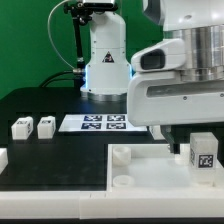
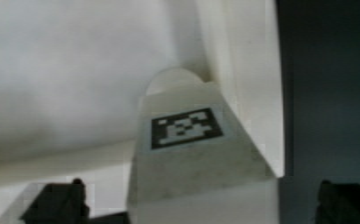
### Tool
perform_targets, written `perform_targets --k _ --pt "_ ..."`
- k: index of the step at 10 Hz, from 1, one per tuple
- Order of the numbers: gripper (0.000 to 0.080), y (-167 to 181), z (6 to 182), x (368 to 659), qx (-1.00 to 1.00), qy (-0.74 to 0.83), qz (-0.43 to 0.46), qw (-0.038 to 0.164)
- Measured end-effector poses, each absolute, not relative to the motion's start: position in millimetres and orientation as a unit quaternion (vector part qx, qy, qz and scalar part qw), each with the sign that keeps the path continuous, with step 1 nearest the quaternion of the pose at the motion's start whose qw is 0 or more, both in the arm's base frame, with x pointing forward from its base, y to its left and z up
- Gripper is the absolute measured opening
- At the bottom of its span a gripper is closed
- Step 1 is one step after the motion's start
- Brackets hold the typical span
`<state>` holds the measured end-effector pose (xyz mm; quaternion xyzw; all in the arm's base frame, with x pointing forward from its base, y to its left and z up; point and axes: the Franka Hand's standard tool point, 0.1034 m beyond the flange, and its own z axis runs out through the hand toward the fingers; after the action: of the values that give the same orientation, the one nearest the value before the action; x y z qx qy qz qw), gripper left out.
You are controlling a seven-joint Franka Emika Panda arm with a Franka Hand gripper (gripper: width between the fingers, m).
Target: Assemble one leg
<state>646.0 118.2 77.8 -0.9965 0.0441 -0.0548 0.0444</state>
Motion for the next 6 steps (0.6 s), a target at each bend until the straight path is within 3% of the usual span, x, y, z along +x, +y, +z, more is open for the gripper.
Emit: perform_targets --k 1,3,4,6 --pt "0.0649 118.8 77.0 644.8 -0.995 0.069 -0.051 0.048" --pt "0.0364 119.7 76.8 644.7 -0.990 0.124 -0.048 0.053" --pt "0.0301 117.4 75.9 644.1 -0.982 0.174 -0.044 0.054" --pt "0.0301 114.8 75.6 644.4 -0.966 0.249 -0.040 0.056"
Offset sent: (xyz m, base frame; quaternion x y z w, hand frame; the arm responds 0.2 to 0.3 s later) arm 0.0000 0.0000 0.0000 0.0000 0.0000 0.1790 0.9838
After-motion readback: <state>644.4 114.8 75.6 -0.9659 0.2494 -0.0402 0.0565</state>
